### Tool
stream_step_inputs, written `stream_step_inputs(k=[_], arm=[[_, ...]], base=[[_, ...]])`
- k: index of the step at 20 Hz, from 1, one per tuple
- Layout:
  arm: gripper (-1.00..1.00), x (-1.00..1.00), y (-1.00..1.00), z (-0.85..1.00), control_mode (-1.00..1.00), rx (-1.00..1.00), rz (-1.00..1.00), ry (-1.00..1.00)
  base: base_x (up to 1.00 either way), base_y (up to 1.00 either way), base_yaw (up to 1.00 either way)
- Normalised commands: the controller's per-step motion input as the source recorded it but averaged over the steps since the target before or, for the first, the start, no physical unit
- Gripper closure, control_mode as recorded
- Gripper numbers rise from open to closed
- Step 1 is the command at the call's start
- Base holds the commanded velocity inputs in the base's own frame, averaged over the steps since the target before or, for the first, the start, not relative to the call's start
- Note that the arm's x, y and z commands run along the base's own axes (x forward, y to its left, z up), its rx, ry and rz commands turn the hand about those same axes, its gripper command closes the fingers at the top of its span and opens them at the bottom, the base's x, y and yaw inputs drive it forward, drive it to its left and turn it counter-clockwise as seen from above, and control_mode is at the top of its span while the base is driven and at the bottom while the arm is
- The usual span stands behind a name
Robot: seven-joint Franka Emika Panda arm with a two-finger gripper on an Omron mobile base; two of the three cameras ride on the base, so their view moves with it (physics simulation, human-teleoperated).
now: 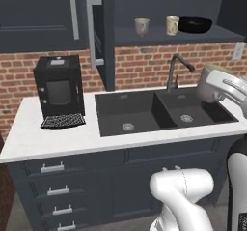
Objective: Gather all objects into one cabinet and sort the glasses and bowls to opposite sides.
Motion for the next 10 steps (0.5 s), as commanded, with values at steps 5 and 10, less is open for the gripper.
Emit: stream_step_inputs(k=[5, 10], arm=[[1.0, 0.0, 0.0, 0.0, 1.0, 0.0, 0.0, 0.0], [1.0, 0.0, 0.0, 0.0, 1.0, 0.0, 0.0, 0.0]], base=[[0.43, -0.17, 0.01], [0.47, -0.19, 0.04]])
